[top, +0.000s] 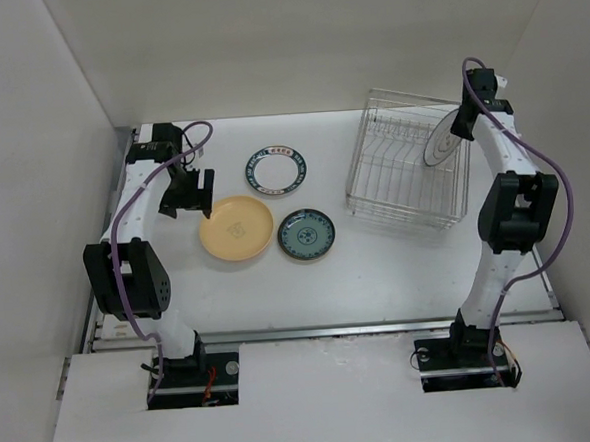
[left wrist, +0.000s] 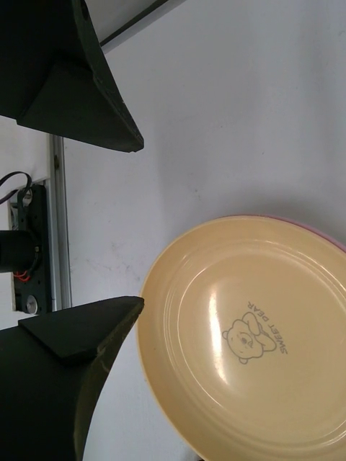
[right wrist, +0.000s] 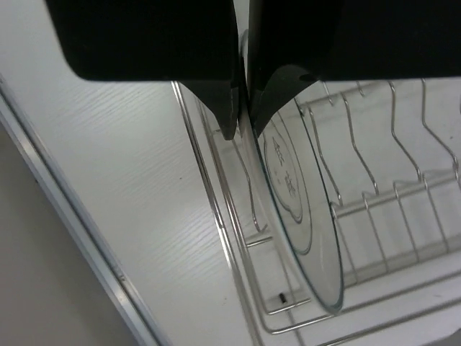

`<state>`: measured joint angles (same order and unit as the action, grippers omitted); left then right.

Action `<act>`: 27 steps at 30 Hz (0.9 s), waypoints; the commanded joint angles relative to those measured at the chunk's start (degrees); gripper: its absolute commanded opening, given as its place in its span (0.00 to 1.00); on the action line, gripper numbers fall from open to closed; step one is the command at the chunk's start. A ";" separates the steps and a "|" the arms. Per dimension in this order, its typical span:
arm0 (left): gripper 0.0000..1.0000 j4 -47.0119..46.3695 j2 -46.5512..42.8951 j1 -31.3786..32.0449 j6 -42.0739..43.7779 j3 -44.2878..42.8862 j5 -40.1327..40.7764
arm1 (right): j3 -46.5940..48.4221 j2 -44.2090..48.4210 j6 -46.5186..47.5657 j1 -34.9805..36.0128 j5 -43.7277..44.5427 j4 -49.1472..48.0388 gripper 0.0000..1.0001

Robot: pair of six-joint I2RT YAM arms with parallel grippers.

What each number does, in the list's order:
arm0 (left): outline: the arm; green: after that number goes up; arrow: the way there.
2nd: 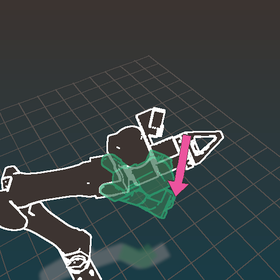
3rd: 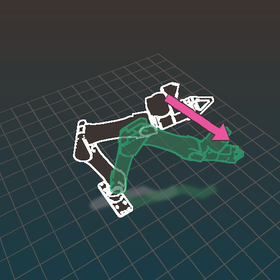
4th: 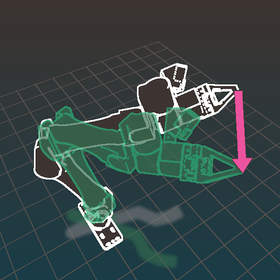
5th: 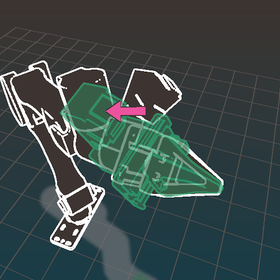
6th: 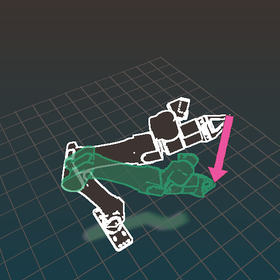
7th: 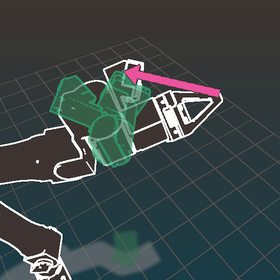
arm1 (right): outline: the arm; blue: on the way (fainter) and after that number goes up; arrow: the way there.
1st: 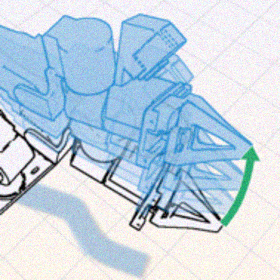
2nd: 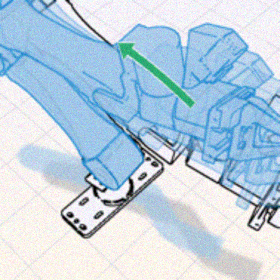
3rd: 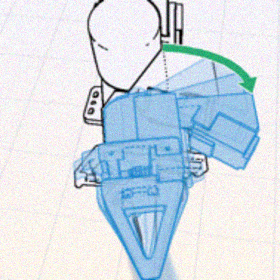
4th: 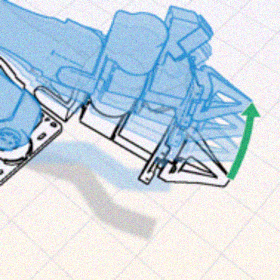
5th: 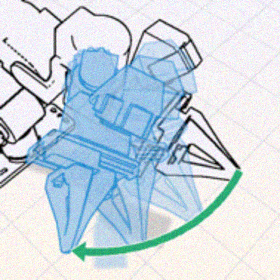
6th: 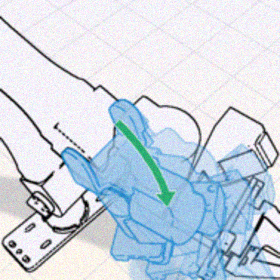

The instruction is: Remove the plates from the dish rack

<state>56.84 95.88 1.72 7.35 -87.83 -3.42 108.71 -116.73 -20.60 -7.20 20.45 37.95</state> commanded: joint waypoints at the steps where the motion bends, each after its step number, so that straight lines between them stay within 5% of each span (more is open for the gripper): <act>1: 0.79 0.82 -0.34 -0.31 -0.50 0.21 -1.32 | -1.30 4.04 -2.61 -0.09 -0.50 -5.25 0.00; 5: 0.79 0.82 -0.34 -0.31 -0.50 0.21 -1.33 | -3.24 8.52 0.38 0.52 3.44 -6.75 0.00; 11: 0.79 0.82 -0.34 -0.31 -0.50 0.73 -1.85 | -3.24 18.62 4.77 5.52 20.67 -9.03 0.00; 16: 0.80 1.34 -0.34 -0.31 -0.50 0.73 -2.47 | -1.31 24.26 7.33 12.36 22.10 -11.85 0.00; 19: 0.80 1.34 -0.34 -0.31 -0.50 0.73 -3.00 | -1.91 25.41 9.09 16.59 15.53 -14.74 0.00; 22: 0.80 1.34 0.18 -0.31 -0.50 0.73 -3.00 | -1.92 21.91 9.79 21.17 -1.33 -16.86 0.00; 27: 0.80 1.34 0.19 -0.31 -0.50 0.73 -1.86 | 11.84 6.89 8.65 27.75 -23.65 -15.63 0.00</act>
<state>56.86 95.94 1.72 7.16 -87.66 -5.74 115.39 -101.71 -11.86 17.80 14.09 24.38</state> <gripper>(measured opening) 0.797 0.100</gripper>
